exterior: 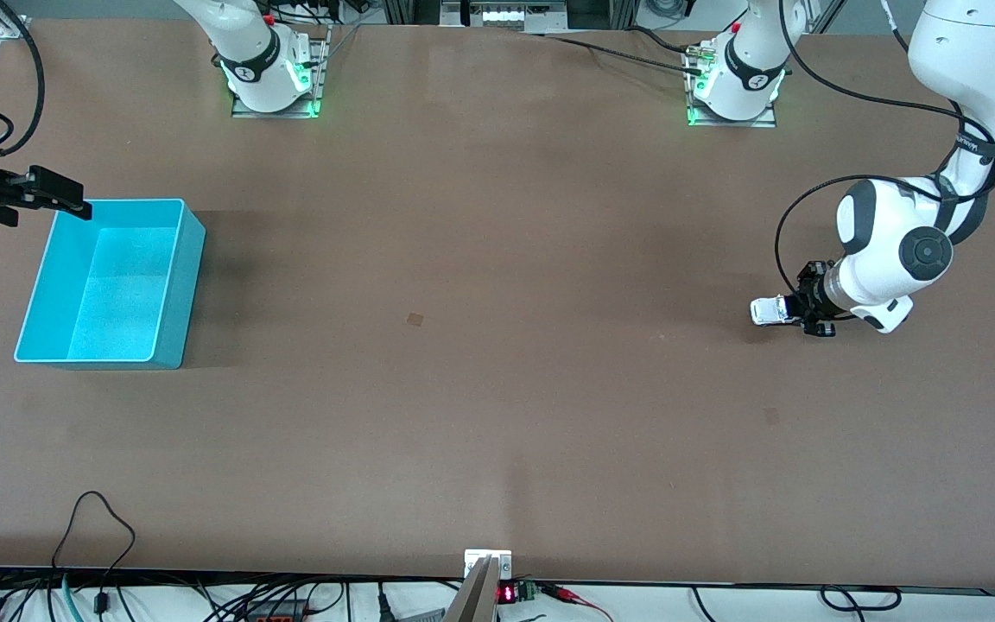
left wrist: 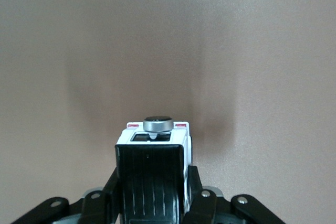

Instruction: Wind and store white jeep toy

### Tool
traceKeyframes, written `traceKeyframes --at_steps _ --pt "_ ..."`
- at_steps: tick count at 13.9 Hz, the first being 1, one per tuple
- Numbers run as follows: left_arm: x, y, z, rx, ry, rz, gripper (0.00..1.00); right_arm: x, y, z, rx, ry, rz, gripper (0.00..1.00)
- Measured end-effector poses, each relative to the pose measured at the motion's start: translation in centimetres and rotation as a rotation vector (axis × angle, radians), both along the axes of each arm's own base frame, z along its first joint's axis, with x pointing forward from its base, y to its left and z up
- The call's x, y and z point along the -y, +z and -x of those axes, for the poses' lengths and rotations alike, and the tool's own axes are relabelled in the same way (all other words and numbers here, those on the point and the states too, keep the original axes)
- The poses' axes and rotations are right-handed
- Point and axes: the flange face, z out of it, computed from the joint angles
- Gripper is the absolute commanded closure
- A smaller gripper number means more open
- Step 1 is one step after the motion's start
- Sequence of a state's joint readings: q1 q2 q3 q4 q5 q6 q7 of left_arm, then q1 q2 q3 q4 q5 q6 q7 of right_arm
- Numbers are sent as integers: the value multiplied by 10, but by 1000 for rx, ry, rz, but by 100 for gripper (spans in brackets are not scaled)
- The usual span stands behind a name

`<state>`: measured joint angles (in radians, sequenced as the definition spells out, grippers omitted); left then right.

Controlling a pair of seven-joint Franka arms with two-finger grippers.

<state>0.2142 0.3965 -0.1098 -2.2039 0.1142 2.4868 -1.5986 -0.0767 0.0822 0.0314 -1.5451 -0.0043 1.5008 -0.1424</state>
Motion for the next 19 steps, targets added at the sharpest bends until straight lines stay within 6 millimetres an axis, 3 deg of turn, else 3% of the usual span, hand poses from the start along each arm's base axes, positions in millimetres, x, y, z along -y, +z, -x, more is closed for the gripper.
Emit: traceKeyframes --at_steps 11,19 --pt "-8 0 1 3 18 1 73 0 0 0 0 0 0 0" --pt "-28 0 4 6 22 -18 74 0 0 0 0 0 0 0"
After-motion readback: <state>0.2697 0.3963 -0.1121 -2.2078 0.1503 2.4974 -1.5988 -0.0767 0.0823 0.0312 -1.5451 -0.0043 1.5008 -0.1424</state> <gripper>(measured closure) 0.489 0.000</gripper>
